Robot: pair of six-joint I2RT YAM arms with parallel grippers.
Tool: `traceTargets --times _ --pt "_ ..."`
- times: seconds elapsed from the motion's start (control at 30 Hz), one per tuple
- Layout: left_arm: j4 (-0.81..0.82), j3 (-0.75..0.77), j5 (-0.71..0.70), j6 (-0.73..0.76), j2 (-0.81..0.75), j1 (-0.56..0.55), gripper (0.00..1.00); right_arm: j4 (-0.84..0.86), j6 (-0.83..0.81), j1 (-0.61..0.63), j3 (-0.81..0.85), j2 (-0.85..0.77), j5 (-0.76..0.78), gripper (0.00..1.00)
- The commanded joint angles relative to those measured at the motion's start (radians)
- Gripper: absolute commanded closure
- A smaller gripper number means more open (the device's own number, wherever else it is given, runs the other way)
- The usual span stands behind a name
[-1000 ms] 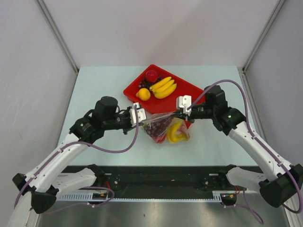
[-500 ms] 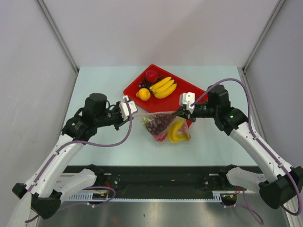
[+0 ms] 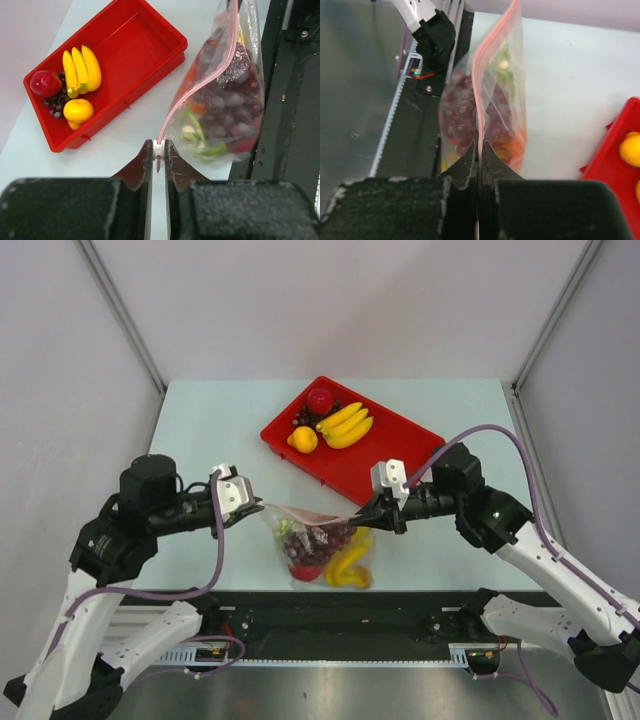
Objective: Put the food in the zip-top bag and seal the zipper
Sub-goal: Zip the zipper food storage bag at the center of the board, then place the zipper food storage bag at the center of the board.
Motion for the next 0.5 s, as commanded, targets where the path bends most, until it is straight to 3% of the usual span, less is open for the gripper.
traceTargets --times 0.0,0.1,0.27,0.47 --pt "-0.009 -0.026 0.004 -0.009 0.025 0.006 1.00 0.098 0.157 -0.006 0.006 0.042 0.028 1.00" --pt "0.140 -0.119 -0.116 -0.032 0.074 0.008 1.00 0.144 0.167 -0.107 -0.015 0.140 0.002 1.00" --pt "0.397 -0.231 -0.198 -0.072 0.223 0.008 1.00 0.256 0.145 -0.239 -0.024 0.371 0.003 1.00" --pt "0.619 -0.236 -0.261 -0.109 0.441 0.011 1.00 0.334 0.142 -0.320 -0.023 0.527 0.034 1.00"
